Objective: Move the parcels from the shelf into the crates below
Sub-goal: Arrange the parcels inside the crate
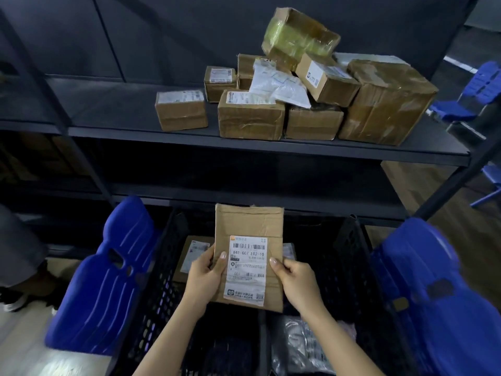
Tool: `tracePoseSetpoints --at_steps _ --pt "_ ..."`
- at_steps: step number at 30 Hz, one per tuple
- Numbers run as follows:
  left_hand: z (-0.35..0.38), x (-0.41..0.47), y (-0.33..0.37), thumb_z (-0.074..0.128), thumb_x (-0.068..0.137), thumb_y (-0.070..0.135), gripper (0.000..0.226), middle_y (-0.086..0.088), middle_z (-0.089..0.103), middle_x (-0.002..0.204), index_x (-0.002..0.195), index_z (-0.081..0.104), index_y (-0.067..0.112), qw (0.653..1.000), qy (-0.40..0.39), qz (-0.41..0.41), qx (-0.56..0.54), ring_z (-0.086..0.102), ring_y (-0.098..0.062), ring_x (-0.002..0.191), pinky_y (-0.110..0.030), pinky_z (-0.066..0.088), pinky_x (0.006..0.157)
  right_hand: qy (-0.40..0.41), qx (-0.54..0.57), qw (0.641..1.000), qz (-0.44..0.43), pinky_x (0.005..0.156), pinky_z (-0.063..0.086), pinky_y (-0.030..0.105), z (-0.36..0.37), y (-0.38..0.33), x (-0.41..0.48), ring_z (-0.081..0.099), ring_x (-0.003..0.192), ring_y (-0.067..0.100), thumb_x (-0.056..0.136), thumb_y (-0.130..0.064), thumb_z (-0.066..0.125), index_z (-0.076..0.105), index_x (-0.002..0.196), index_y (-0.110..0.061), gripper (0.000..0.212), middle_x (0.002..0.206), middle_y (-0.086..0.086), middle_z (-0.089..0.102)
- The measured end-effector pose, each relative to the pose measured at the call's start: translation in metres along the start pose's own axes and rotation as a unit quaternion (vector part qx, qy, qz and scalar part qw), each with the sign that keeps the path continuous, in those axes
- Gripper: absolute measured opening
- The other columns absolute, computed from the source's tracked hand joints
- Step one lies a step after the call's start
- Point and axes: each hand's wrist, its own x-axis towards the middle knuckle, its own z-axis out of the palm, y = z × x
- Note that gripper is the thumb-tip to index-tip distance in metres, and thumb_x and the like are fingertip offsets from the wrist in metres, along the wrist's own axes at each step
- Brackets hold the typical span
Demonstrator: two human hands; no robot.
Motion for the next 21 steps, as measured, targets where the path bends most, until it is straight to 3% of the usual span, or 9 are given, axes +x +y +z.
tracePoseSetpoints --at_steps 2,4,6,8,10,12,15,18,21 --pt "-0.015 0.007 -0.019 0.054 0.096 0.020 0.015 -0.001 0.076 0.094 0.103 0.067 0.021 1.000 -0.006 -0.025 0.011 0.072 -0.020 0.090 -0.042 0.058 0.081 -0.005 -0.004 1.000 0.029 0.051 0.032 0.029 0.023 0.009 -0.003 0.047 0.053 0.013 0.092 -0.029 0.060 0.058 0.061 -0.001 0.043 0.053 0.004 0.056" --pt "-0.032 0.016 -0.035 0.055 0.095 0.021 0.013 -0.002 0.076 0.095 0.101 0.066 0.022 0.999 -0.016 -0.048 0.014 0.072 -0.019 0.088 -0.037 0.059 0.078 -0.004 -0.010 0.998 0.054 0.046 0.022 0.024 0.046 0.016 -0.002 0.033 0.047 0.008 0.093 -0.031 0.060 0.040 0.052 -0.013 0.049 0.045 -0.005 0.037" --pt "-0.046 0.027 -0.048 0.055 0.095 0.023 0.015 -0.002 0.075 0.098 0.106 0.065 0.021 0.997 -0.033 -0.065 0.024 0.072 -0.017 0.089 -0.035 0.059 0.078 0.000 -0.015 0.996 0.086 0.049 0.023 0.027 0.069 0.021 0.002 0.038 0.049 0.012 0.093 -0.033 0.057 0.049 0.057 -0.004 0.047 0.050 0.004 0.046" --pt "-0.060 0.041 -0.058 0.056 0.094 0.026 0.021 0.001 0.074 0.103 0.114 0.063 0.022 0.994 -0.058 -0.078 0.048 0.071 -0.017 0.094 -0.039 0.057 0.085 0.017 -0.011 0.994 0.110 0.053 0.030 0.029 0.091 0.023 0.007 0.056 0.057 0.021 0.095 -0.034 0.055 0.062 0.076 0.006 0.045 0.065 0.019 0.064" --pt "-0.071 0.055 -0.068 0.056 0.093 0.032 0.023 0.005 0.073 0.103 0.115 0.062 0.026 0.989 -0.087 -0.089 0.083 0.069 -0.015 0.096 -0.040 0.056 0.086 0.044 -0.013 0.991 0.127 0.057 0.041 0.032 0.111 0.026 0.011 0.067 0.070 0.026 0.095 -0.032 0.055 0.068 0.081 0.000 0.038 0.073 0.015 0.071" --pt "-0.078 0.068 -0.081 0.057 0.092 0.033 0.015 0.014 0.072 0.097 0.107 0.061 0.033 0.983 -0.106 -0.099 0.111 0.069 -0.007 0.091 -0.031 0.057 0.082 0.070 -0.016 0.986 0.147 0.059 0.046 0.032 0.126 0.031 0.016 0.066 0.068 0.018 0.095 -0.031 0.055 0.070 0.077 -0.011 0.031 0.067 -0.001 0.070" --pt "-0.081 0.079 -0.102 0.060 0.090 0.034 0.003 0.025 0.069 0.078 0.089 0.062 0.037 0.977 -0.122 -0.102 0.142 0.065 0.012 0.071 -0.008 0.049 0.058 0.109 -0.029 0.979 0.169 0.055 0.042 0.019 0.141 0.042 0.019 0.061 0.066 0.004 0.096 -0.031 0.054 0.075 0.089 -0.019 0.024 0.068 -0.014 0.064" --pt "-0.076 0.088 -0.123 0.063 0.089 0.034 0.005 0.025 0.067 0.077 0.087 0.066 0.031 0.972 -0.144 -0.109 0.150 0.062 0.014 0.069 -0.003 0.043 0.053 0.129 -0.042 0.973 0.189 0.056 0.040 0.024 0.148 0.057 0.024 0.064 0.077 0.016 0.096 -0.031 0.053 0.074 0.088 -0.022 0.024 0.074 -0.007 0.068" --pt "-0.069 0.105 -0.143 0.062 0.091 0.029 0.010 0.018 0.072 0.084 0.092 0.069 0.023 0.969 -0.155 -0.111 0.156 0.067 0.001 0.081 -0.008 0.048 0.059 0.153 -0.051 0.965 0.206 0.063 0.039 0.026 0.155 0.071 0.040 0.065 0.085 0.019 0.097 -0.028 0.054 0.073 0.104 -0.011 0.027 0.096 0.004 0.074"
